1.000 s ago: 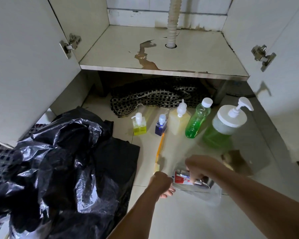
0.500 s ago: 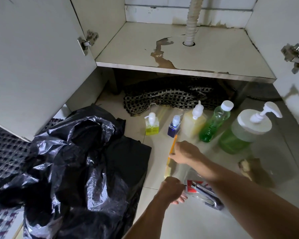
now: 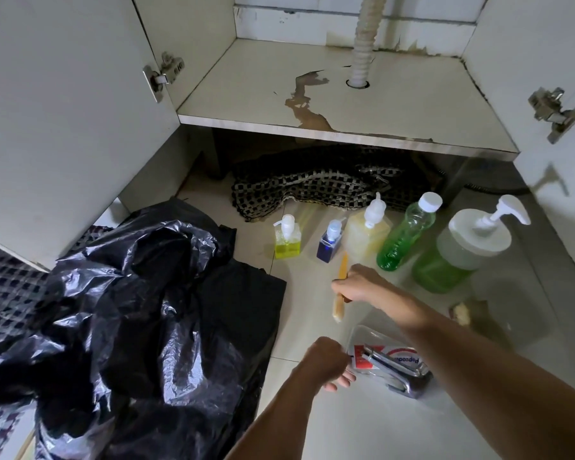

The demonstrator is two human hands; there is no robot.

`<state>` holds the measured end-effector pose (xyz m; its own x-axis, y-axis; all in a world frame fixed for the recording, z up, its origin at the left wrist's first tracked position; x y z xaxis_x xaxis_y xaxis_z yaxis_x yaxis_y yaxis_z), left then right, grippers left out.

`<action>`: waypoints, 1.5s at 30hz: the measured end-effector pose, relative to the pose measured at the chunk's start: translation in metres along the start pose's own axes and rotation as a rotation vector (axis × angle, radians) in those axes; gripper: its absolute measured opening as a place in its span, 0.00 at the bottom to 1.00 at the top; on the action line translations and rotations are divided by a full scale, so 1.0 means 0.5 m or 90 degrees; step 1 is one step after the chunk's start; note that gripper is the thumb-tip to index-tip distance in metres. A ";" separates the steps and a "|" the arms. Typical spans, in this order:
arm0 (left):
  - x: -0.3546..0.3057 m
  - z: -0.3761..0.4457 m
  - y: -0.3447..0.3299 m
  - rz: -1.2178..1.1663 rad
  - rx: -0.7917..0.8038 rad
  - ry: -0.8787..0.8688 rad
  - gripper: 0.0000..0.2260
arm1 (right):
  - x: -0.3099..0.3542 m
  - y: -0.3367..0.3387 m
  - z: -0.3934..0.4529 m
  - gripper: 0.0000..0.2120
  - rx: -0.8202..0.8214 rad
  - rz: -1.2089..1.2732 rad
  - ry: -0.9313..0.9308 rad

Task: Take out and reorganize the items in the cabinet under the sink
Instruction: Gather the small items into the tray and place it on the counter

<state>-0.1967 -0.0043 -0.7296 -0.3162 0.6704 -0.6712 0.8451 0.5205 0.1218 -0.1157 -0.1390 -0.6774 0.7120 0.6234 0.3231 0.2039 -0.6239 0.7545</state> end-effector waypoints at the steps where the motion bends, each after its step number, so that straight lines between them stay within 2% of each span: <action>1: 0.000 0.000 -0.002 0.005 0.010 0.009 0.13 | -0.005 0.015 -0.011 0.11 0.012 -0.002 0.014; 4: -0.001 -0.001 -0.005 0.008 0.024 0.029 0.13 | -0.017 0.060 -0.051 0.10 0.069 -0.086 0.090; 6: -0.001 0.000 -0.002 0.001 0.014 0.037 0.14 | -0.033 0.066 -0.085 0.11 0.153 -0.197 0.127; 9: -0.001 0.000 0.001 -0.016 0.001 0.041 0.14 | -0.086 0.044 -0.127 0.07 0.256 -0.390 0.110; 12: -0.004 -0.002 0.007 -0.031 -0.017 0.038 0.12 | -0.140 0.007 -0.138 0.06 0.302 -0.459 0.075; 14: -0.007 -0.005 0.008 -0.033 -0.023 0.038 0.12 | -0.163 -0.017 -0.146 0.11 0.335 -0.506 0.066; 21: -0.009 -0.008 0.014 -0.044 -0.055 0.048 0.11 | -0.220 -0.064 -0.154 0.06 0.303 -0.642 0.005; 23: -0.007 -0.005 0.016 -0.036 -0.063 0.049 0.11 | -0.212 -0.064 -0.160 0.07 0.276 -0.654 0.021; 27: -0.015 0.000 0.018 -0.017 -0.076 0.056 0.11 | -0.167 -0.045 -0.149 0.16 0.155 -0.650 0.090; 30: -0.026 0.003 0.027 -0.013 -0.105 0.049 0.11 | -0.162 -0.029 -0.140 0.17 0.102 -0.639 0.103; 32: -0.031 0.009 0.039 -0.023 -0.146 0.022 0.11 | -0.169 -0.013 -0.132 0.15 0.093 -0.576 0.081; 34: -0.026 0.014 0.054 -0.052 -0.202 -0.002 0.10 | -0.177 0.003 -0.120 0.04 0.101 -0.504 0.069; 36: -0.016 0.019 0.063 -0.095 -0.250 -0.016 0.09 | -0.191 0.031 -0.090 0.10 0.083 -0.416 0.043; 38: -0.008 0.026 0.061 -0.124 -0.286 -0.028 0.09 | -0.198 0.064 -0.070 0.06 0.060 -0.359 0.037; 39: -0.003 0.029 0.058 -0.129 -0.310 -0.029 0.11 | -0.208 0.072 -0.062 0.06 0.070 -0.356 0.030; 41: 0.012 0.034 0.045 -0.118 -0.359 -0.009 0.16 | -0.243 0.060 -0.043 0.13 0.152 -0.346 -0.016; 43: 0.029 0.041 0.018 -0.141 -0.379 0.027 0.19 | -0.266 0.030 -0.025 0.11 0.226 -0.340 -0.038; 45: 0.044 0.049 -0.026 -0.231 -0.360 0.067 0.19 | -0.278 0.010 -0.009 0.09 0.251 -0.338 -0.049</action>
<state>-0.2044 -0.0091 -0.7638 -0.6021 0.4339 -0.6703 0.3314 0.8995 0.2847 -0.2164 -0.2268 -0.7161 0.4901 0.8672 -0.0880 0.7605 -0.3760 0.5295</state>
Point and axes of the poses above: each hand's wrist, its own z-axis towards the middle knuckle, its own y-axis out of the back of the hand, x = y × z, the point moved 10 cm from there along z, towards the middle knuckle, and after that the axes turned 4 degrees about -y, right-handed, at the moved point
